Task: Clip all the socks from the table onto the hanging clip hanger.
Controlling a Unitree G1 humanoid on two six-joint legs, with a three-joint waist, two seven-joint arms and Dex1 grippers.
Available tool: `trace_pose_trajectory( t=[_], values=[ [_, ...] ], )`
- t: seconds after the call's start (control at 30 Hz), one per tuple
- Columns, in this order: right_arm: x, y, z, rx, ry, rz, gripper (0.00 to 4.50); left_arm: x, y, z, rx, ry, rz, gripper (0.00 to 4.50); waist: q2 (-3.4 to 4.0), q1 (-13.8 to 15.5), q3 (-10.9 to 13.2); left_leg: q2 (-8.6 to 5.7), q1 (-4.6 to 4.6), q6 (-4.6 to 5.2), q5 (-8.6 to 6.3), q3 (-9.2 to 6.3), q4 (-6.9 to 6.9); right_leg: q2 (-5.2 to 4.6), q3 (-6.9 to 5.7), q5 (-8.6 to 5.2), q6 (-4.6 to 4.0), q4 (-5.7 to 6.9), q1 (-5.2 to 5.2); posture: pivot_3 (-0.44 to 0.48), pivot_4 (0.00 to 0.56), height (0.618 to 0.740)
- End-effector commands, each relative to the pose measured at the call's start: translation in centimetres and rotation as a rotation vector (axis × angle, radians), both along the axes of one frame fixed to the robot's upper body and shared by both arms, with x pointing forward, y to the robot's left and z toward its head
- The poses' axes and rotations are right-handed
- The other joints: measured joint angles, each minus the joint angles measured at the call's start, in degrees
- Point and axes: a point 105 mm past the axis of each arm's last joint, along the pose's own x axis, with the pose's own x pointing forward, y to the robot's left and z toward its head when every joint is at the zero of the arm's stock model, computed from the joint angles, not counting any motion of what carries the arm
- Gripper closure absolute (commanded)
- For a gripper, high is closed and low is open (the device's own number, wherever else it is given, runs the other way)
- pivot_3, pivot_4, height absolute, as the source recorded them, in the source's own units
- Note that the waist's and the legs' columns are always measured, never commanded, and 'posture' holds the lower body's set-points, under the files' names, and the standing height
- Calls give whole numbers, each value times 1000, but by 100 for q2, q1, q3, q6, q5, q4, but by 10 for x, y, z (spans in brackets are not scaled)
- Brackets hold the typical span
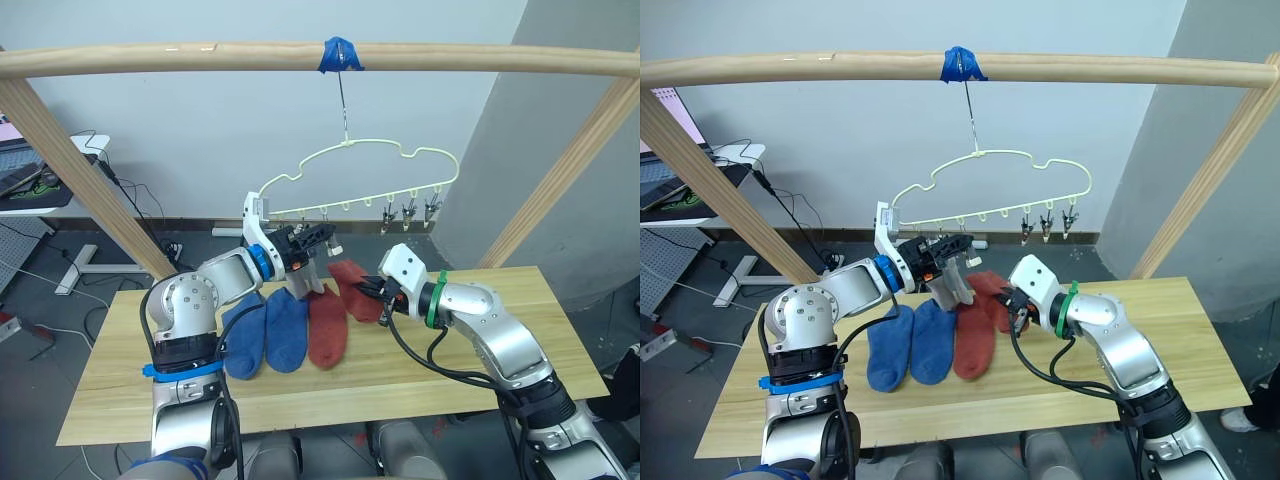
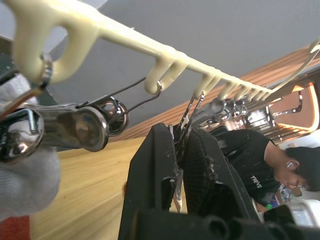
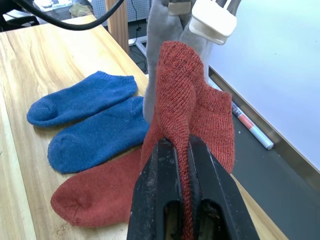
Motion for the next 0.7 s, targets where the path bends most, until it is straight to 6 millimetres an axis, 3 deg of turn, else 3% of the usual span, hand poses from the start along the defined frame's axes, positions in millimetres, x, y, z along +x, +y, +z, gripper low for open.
trace_pose_trajectory(
  t=[0.03,0.7],
  values=[
    [-2,5,24,30,-77,22,4476,-1,-3,-2,13,4,-14,4319,0,0,0,0,0,0,0,0,0,0,0,0,0,0,0,-150,133,740],
    [4,18,38,61,-112,34,4476,0,-6,0,9,-3,-27,4319,0,-1,0,0,-5,0,0,-1,-1,0,-1,0,0,-6,-2,-147,137,740]
  ],
)
